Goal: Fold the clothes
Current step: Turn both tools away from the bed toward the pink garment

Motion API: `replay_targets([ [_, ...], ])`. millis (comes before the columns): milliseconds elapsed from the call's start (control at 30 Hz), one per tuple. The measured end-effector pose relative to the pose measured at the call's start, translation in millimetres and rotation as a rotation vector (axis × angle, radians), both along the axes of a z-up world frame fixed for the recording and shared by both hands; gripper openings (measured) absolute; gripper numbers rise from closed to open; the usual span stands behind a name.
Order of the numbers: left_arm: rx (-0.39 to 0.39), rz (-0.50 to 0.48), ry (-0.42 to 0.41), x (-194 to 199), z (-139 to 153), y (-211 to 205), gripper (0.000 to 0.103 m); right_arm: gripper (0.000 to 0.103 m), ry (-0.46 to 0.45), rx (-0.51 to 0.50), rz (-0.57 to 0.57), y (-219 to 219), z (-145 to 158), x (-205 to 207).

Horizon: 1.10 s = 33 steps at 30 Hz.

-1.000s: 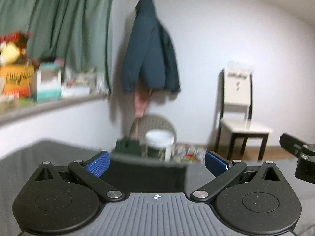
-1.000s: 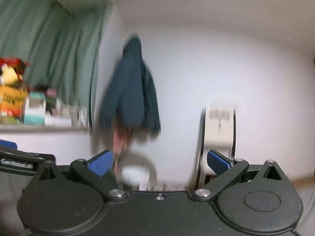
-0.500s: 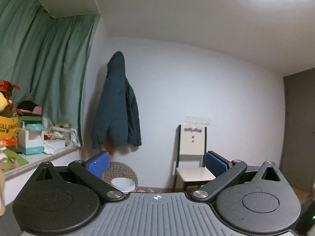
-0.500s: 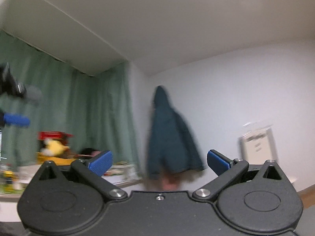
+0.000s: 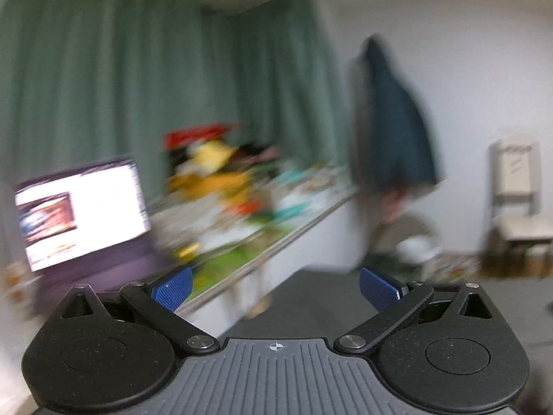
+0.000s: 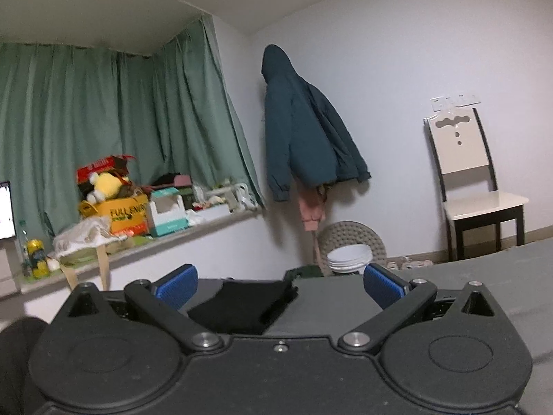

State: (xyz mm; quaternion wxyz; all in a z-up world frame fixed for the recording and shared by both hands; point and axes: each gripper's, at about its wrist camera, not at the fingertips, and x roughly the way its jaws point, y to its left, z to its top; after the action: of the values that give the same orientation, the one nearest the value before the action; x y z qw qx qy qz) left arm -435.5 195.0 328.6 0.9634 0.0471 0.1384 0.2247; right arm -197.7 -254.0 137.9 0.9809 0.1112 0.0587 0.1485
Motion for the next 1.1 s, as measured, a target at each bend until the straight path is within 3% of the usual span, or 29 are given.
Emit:
replay_targets([
  [167, 0.011, 0.342, 0.109, -51.1, -27.5, 70.9, 0.103, 0.103, 0.026, -0.033, -0.016, 6.4, -8.5, 2.7],
  [267, -0.024, 0.575, 0.171, -76.8, -64.5, 106.7, 0.103, 0.103, 0.040, -0.047, -0.008, 8.0, -13.2, -1.4],
  [333, -0.020, 0.638, 0.195, -90.1, -94.7, 117.9, 0.103, 0.103, 0.052, -0.059, -0.002, 9.3, -17.3, -4.4],
  [433, 0.065, 0.654, 0.248, -95.4, -139.0, 121.5, 0.103, 0.103, 0.072, -0.076, 0.006, 13.7, -21.6, -4.4],
  [567, 0.183, 0.660, 0.280, -97.4, -171.6, 118.9, 0.103, 0.103, 0.098, -0.099, 0.017, 19.4, -27.4, -4.5],
  [733, 0.173, 0.619, 0.322, -102.5, -175.5, 97.9, 0.102, 0.103, 0.132, -0.128, 0.031, 26.6, -34.7, -4.7],
  [833, 0.098, 0.518, 0.353, -112.2, -183.1, 78.2, 0.102, 0.103, 0.152, -0.145, 0.039, 30.9, -39.1, -4.7],
  [933, 0.114, 0.374, 0.433, -117.7, -204.2, 50.5, 0.098, 0.103, 0.162, -0.164, 0.062, 35.4, -42.8, -4.1],
  [1100, 0.162, 0.390, 0.492, -106.1, -220.0, 53.5, 0.089, 0.103, 0.180, -0.182, 0.086, 39.4, -44.6, -3.9],
])
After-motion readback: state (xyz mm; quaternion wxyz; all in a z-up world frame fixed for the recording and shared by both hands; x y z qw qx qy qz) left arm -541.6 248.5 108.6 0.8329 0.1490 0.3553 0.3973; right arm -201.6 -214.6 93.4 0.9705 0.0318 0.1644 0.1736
